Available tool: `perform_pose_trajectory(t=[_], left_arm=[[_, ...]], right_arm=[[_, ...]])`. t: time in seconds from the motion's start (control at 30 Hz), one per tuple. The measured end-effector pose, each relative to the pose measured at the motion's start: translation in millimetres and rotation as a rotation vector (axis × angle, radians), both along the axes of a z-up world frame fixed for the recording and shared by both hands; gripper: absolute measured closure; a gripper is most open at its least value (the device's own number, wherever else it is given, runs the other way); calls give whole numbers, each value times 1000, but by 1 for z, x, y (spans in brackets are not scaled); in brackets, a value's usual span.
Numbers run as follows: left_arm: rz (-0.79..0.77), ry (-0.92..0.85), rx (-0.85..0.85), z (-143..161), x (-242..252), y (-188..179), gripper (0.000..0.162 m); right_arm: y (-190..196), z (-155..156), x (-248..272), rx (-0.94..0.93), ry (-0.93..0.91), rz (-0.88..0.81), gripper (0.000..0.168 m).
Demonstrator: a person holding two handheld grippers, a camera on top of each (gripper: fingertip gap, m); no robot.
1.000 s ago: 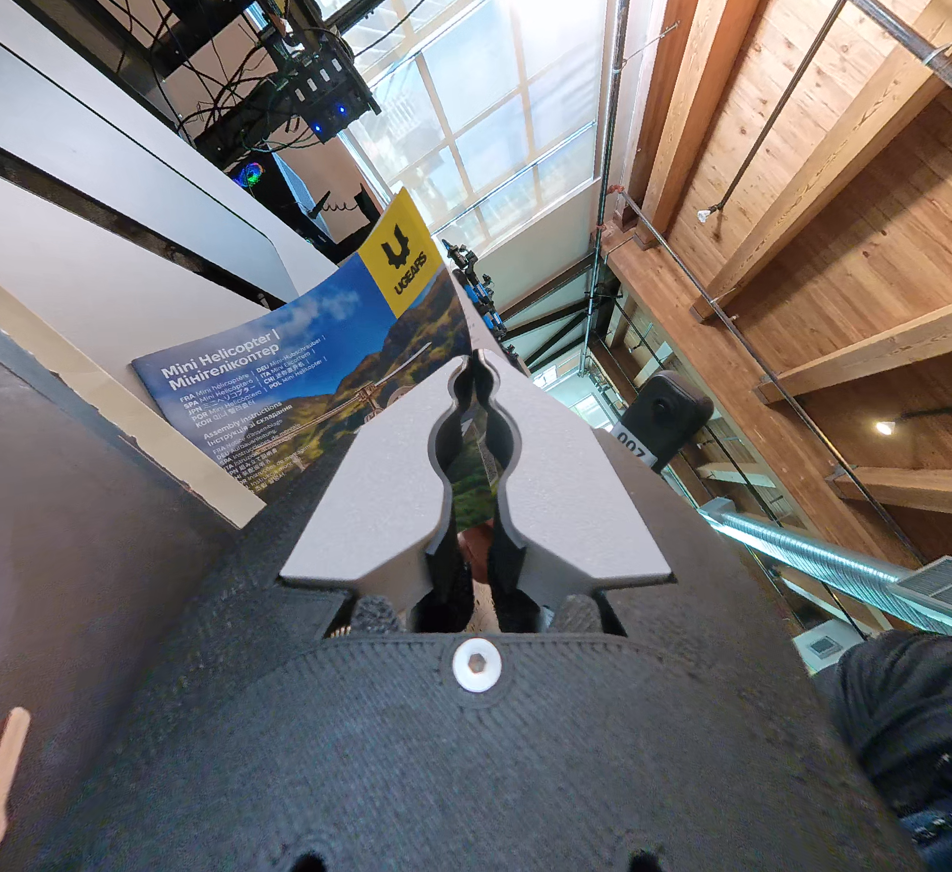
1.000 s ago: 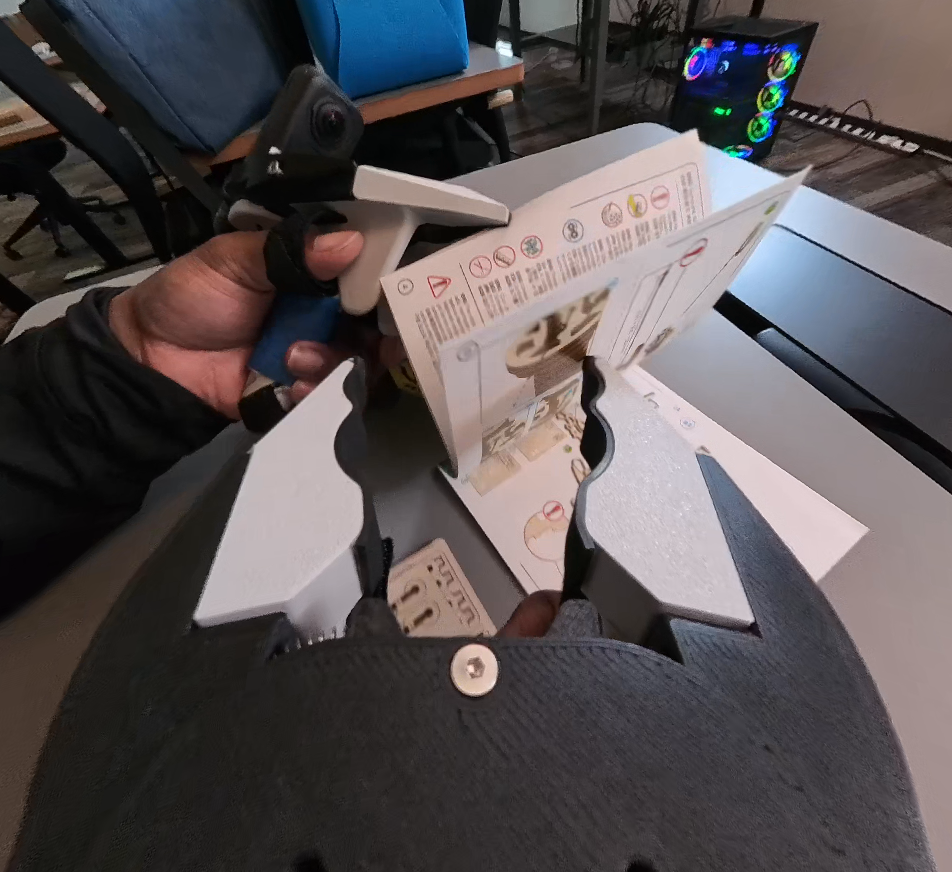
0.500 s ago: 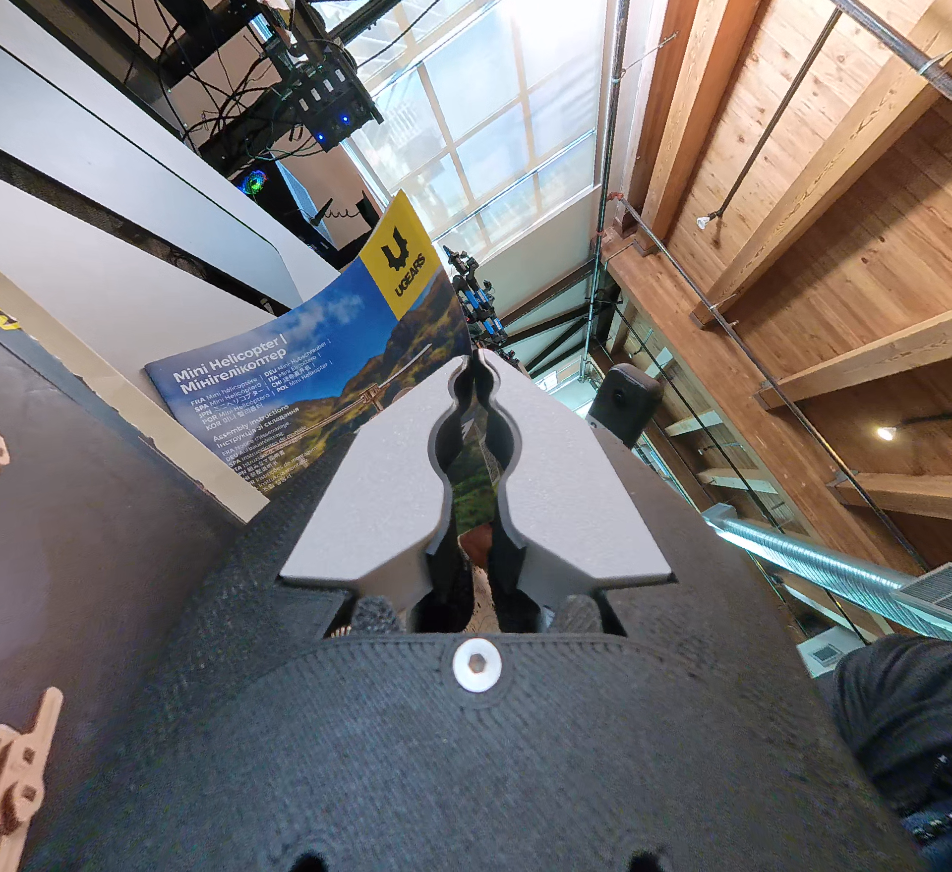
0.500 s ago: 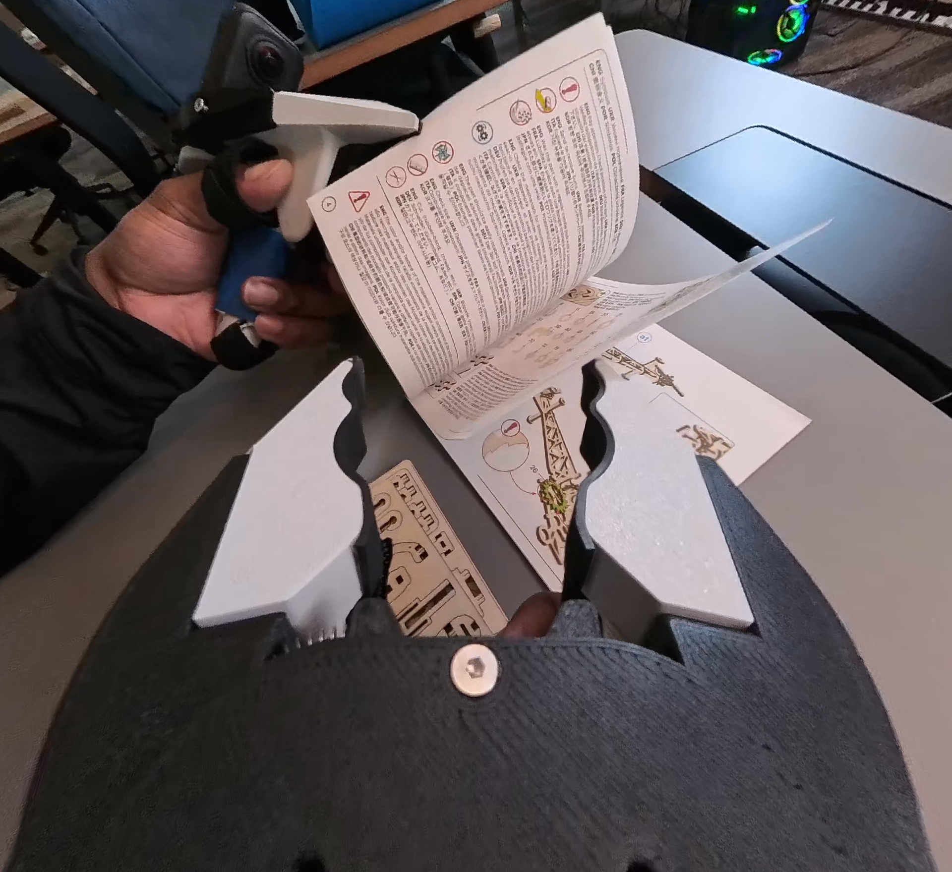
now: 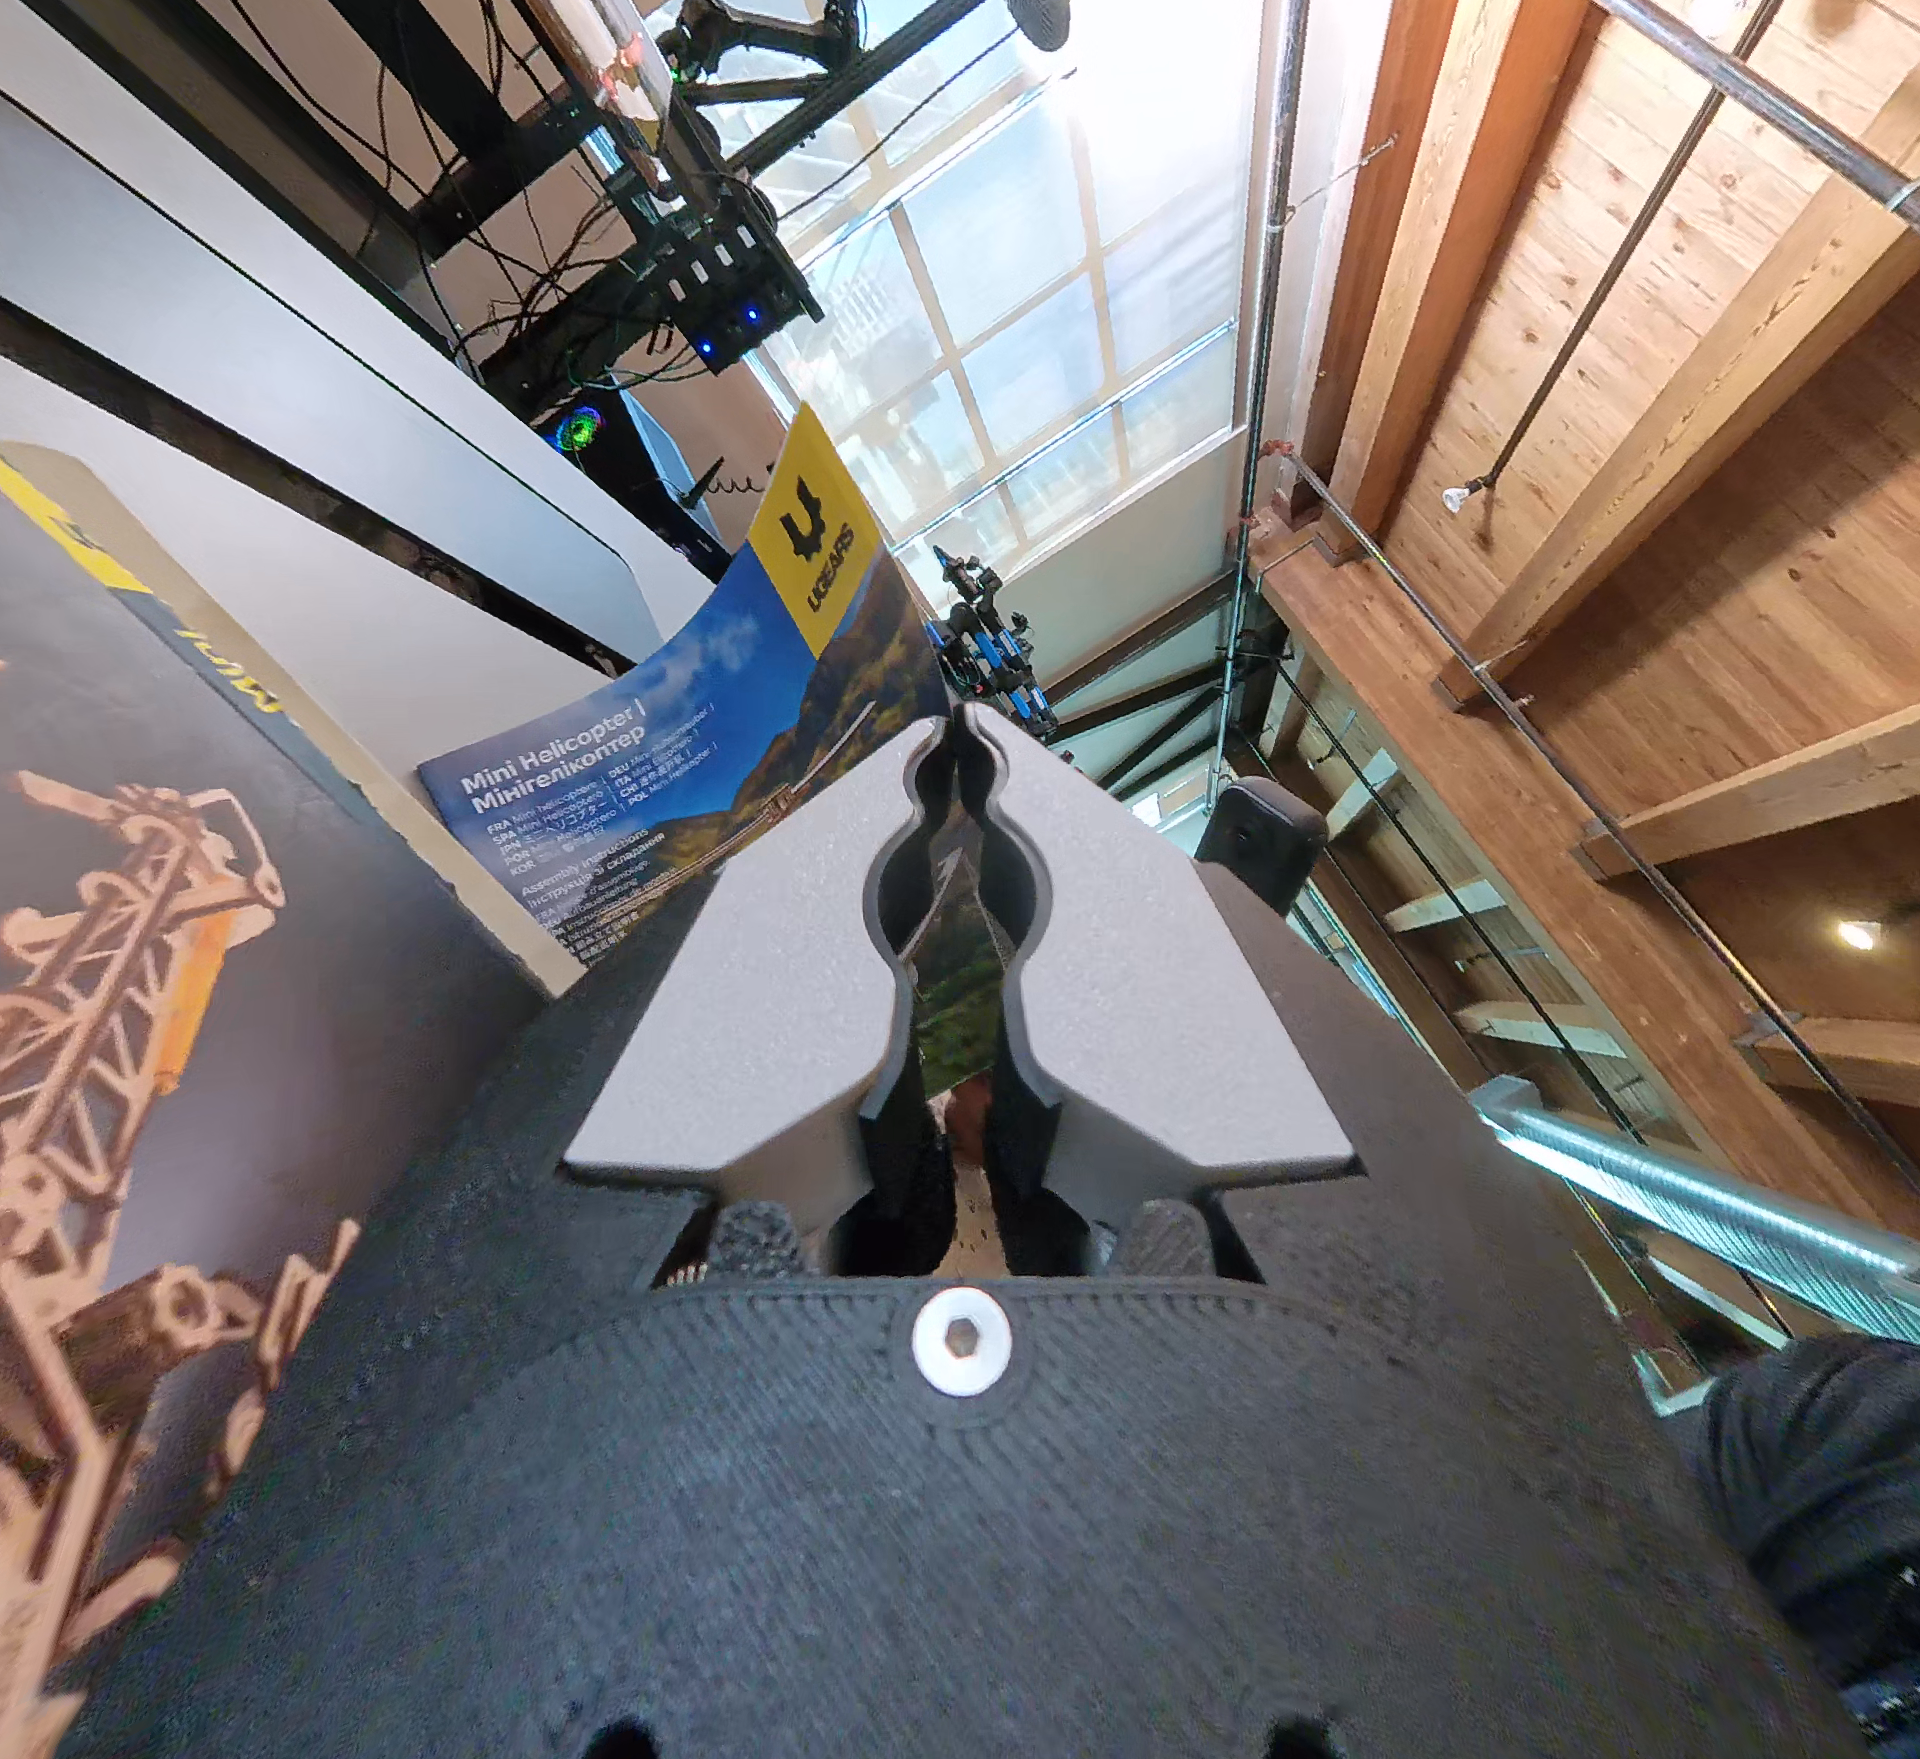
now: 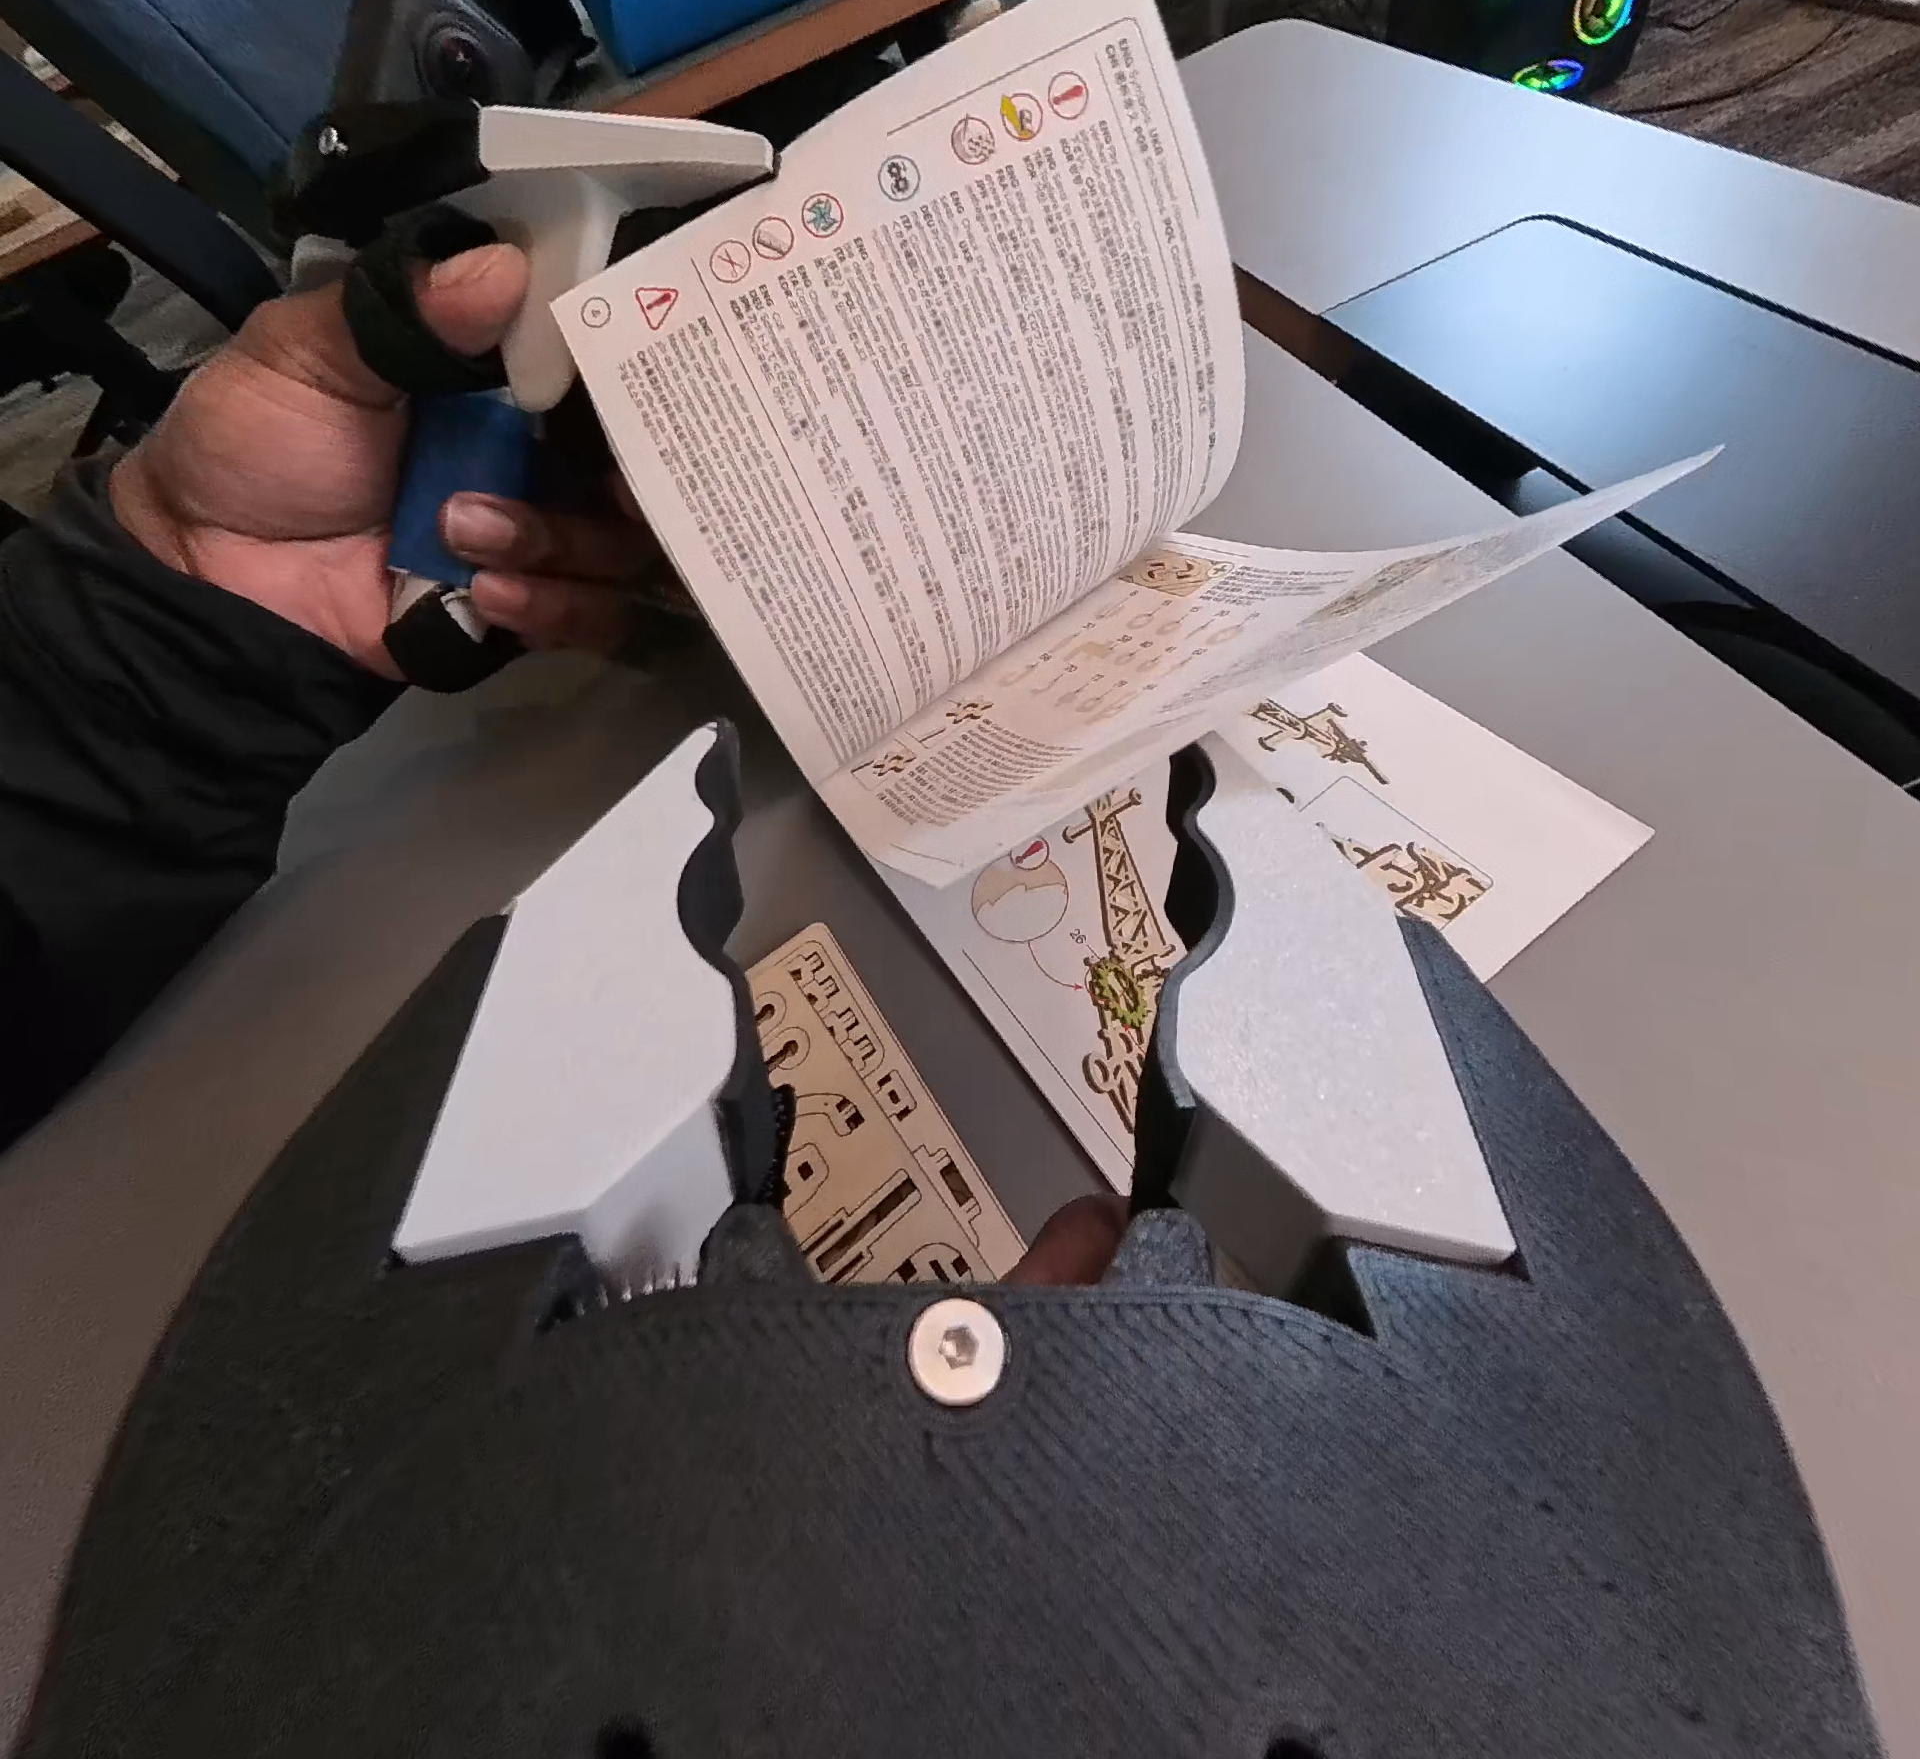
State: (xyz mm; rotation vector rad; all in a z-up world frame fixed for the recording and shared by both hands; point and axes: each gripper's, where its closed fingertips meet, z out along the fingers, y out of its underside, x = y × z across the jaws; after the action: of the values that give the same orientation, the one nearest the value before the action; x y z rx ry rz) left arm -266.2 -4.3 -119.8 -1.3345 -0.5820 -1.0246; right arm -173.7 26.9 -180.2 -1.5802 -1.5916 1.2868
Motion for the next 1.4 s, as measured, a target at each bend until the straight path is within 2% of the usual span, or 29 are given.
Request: perform_pose_trajectory(t=[0.37,1.4], left_arm=[[-15,18,-14,-1,5,2,162],[34,18,-19,-3,-12,-9,162]], right_arm=[[-9,5,-5,14,17,19,86],[-2,-2,1,1,-17,1,87]])
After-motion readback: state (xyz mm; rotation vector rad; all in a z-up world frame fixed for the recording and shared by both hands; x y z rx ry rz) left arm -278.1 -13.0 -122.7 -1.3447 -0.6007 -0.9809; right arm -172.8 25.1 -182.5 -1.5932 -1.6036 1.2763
